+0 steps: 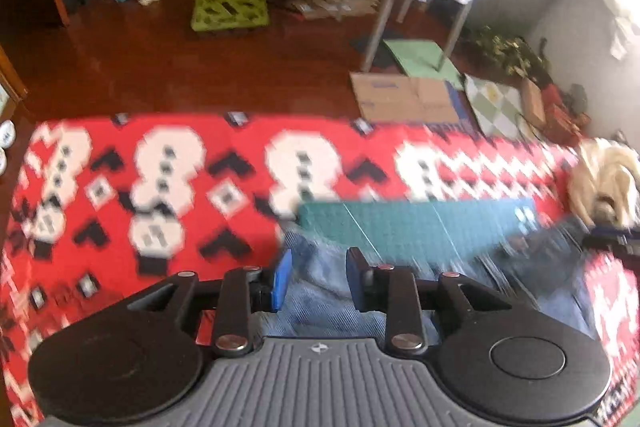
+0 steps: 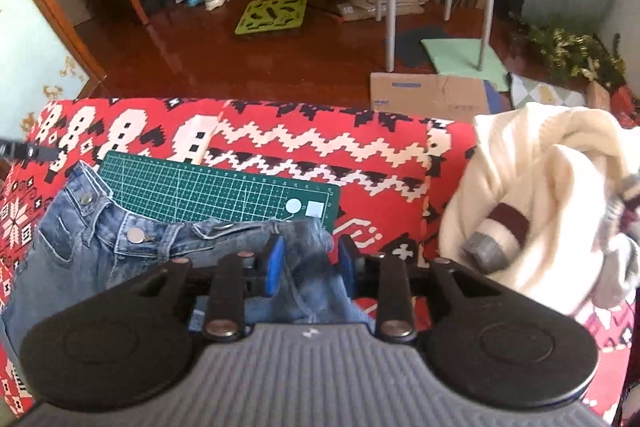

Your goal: Fold clothes

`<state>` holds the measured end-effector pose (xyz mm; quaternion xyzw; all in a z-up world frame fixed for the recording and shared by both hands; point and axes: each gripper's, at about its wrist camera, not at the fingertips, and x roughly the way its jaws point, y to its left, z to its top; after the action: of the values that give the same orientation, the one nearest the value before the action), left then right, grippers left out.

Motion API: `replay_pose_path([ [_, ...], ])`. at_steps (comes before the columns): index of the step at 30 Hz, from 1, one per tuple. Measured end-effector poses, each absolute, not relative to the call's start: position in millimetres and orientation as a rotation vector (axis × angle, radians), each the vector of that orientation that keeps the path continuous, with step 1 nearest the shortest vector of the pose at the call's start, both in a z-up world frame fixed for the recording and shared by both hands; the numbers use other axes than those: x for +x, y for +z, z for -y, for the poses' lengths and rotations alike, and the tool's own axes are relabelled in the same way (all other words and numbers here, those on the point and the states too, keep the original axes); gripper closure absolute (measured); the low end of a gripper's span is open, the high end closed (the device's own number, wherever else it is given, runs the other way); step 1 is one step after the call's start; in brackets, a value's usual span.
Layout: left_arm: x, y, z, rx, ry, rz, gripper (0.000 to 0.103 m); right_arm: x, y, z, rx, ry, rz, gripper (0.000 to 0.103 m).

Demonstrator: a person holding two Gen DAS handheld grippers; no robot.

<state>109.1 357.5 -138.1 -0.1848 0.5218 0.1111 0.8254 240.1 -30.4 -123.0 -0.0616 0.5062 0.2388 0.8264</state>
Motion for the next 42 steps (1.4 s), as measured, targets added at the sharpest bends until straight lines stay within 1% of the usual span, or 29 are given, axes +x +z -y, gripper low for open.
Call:
replay_pose_path([
  [3, 88, -141, -333, -0.428, 0.200, -1.154, 0.073, 226, -109, 38, -0.101, 0.478, -1.069, 0.069],
  [7, 53, -152, -302, -0.472, 0.181, -1.238, 0.072, 201, -116, 73, -0.032, 0.379, -1.162, 0.062],
  [15, -14, -172, -267, -0.569, 0.232, -1.386, 0.072, 144, -132, 137, 0.122, 0.196, -1.343, 0.062],
  [19, -47, -179, -261, -0.686, 0.288, -1.444, 0.072, 107, -137, 140, 0.160, 0.214, -1.404, 0.062],
  [22, -65, -183, -257, -0.764, 0.322, -1.462, 0.072, 78, -141, 138, 0.240, 0.221, -1.457, 0.062],
  [24, -72, -184, -254, -0.774, 0.339, -1.467, 0.072, 63, -143, 140, 0.297, 0.180, -1.469, 0.062],
  [27, -74, -191, -254, -0.810, 0.363, -1.462, 0.072, 55, -147, 152, 0.335, 0.078, -1.418, 0.063],
  [28, -75, -194, -254, -0.829, 0.374, -1.458, 0.070, 53, -148, 155, 0.347, 0.044, -1.400, 0.063],
  [31, -76, -202, -252, -0.880, 0.411, -1.444, 0.058, 50, -154, 167, 0.419, -0.030, -1.361, 0.063],
  [33, -76, -207, -250, -0.914, 0.436, -1.434, 0.057, 51, -158, 166, 0.437, -0.034, -1.360, 0.063],
  [35, -76, -209, -248, -0.938, 0.463, -1.422, 0.053, 51, -164, 160, 0.454, -0.039, -1.370, 0.063],
  [38, -75, -211, -244, -0.973, 0.506, -1.404, 0.039, 50, -174, 149, 0.458, -0.059, -1.388, 0.063],
  [39, -75, -212, -243, -0.984, 0.520, -1.398, 0.038, 51, -177, 143, 0.453, -0.065, -1.393, 0.061],
  [40, -74, -212, -241, -0.996, 0.534, -1.391, 0.037, 52, -177, 139, 0.436, -0.069, -1.385, 0.061],
  [42, -75, -213, -241, -1.026, 0.579, -1.377, 0.042, 54, -175, 130, 0.402, -0.078, -1.368, 0.061],
])
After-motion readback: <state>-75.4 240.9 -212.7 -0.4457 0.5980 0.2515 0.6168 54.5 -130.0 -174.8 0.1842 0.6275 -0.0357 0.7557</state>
